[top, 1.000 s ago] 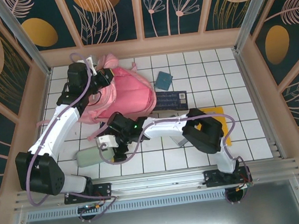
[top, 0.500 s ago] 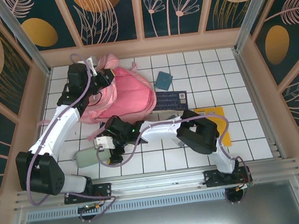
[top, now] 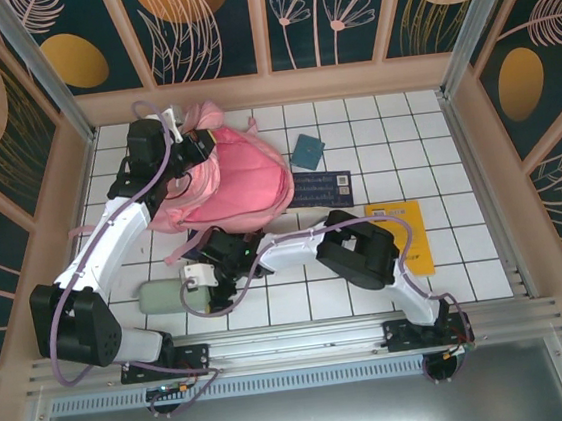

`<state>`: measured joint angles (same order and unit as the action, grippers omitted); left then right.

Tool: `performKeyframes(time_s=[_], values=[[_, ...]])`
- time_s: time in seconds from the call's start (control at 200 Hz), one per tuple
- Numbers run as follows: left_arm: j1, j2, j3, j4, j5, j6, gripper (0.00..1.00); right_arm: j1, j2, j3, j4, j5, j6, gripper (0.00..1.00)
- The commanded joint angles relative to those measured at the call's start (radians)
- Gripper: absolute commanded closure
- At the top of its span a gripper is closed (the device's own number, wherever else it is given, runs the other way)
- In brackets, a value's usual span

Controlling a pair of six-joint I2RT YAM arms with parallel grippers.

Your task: Pack books, pencil case, and school supplies into a backpack

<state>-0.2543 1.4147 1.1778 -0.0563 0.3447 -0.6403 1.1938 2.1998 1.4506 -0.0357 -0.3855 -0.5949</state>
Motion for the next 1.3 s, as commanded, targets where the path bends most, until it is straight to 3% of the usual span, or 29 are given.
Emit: performKeyframes(time_s=[0.0, 0.35, 0.415, 0.561, 0.771, 0.966, 1.111, 1.291], values=[[0.006, 0.005, 0.000, 0.087, 0.031, -0.015, 1.00, 0.013, 0.041, 0.025, 0.025, 0.022, 0.024, 0.02], [0.007, 0.004, -0.001, 0.085, 0.027, -0.012, 1.00, 0.023, 0.044, 0.016, 0.062, 0.002, 0.072, 0.09], [0.007, 0.003, -0.001, 0.084, 0.022, -0.010, 1.00, 0.023, 0.047, 0.019, 0.047, -0.013, 0.076, 0.14], [0.006, 0.004, 0.001, 0.079, 0.017, -0.007, 1.00, 0.017, 0.020, 0.032, -0.009, -0.030, 0.084, 0.36], [0.007, -0.002, 0.005, 0.069, 0.004, 0.000, 1.00, 0.016, -0.144, -0.086, 0.030, 0.014, 0.121, 0.37], [0.006, -0.033, 0.022, 0.035, -0.049, 0.040, 1.00, 0.018, -0.394, -0.262, 0.010, 0.167, 0.173, 0.38], [0.006, -0.056, 0.023, 0.035, -0.074, 0.038, 1.00, 0.017, -0.602, -0.394, -0.106, 0.376, 0.246, 0.38], [0.006, -0.067, 0.039, 0.009, -0.109, 0.049, 1.00, 0.017, -0.862, -0.520, -0.252, 0.541, 0.334, 0.38]])
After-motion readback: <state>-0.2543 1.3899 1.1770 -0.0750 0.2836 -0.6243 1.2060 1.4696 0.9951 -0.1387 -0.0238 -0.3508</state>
